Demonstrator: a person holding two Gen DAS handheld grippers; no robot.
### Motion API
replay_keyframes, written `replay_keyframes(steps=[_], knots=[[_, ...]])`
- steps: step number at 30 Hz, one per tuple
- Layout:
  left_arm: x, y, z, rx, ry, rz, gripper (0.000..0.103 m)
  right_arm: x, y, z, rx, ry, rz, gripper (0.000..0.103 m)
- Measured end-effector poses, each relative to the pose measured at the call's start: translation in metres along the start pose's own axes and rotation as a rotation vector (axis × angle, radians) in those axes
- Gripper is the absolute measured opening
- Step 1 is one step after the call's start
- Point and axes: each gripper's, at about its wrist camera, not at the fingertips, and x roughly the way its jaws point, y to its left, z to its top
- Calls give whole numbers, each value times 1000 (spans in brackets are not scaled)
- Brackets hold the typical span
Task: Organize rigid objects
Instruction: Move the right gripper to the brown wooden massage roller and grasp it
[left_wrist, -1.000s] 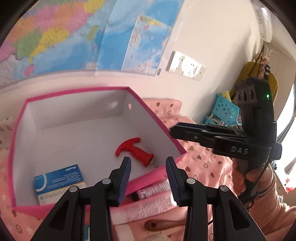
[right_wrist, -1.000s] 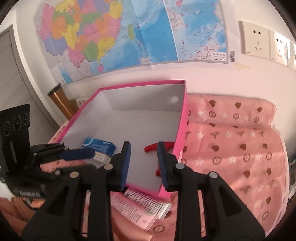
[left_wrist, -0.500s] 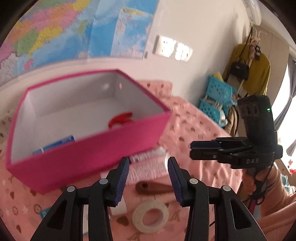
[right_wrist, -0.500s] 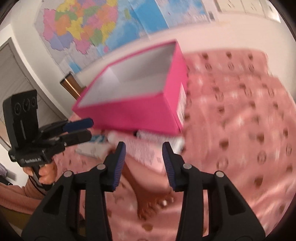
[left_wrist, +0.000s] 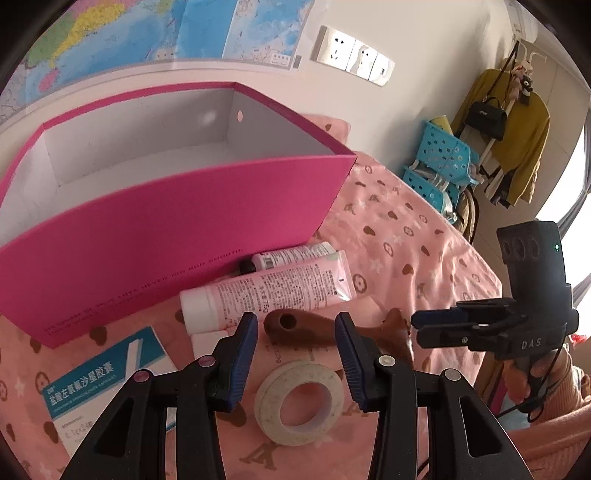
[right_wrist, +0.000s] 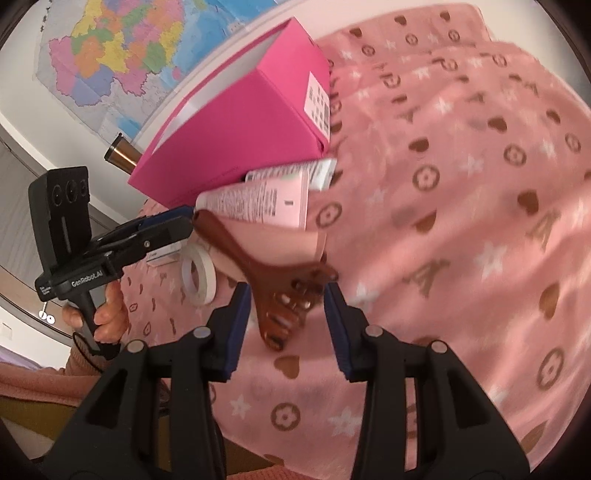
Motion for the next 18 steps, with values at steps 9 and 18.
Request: replay_keyframes(steps=[9, 18], knots=[[6, 0, 0, 4, 18, -1, 44, 8, -2, -5, 42, -17, 17, 46], [7, -2, -1, -2, 17, -12, 44, 12, 0, -5, 60, -66, 35, 49]])
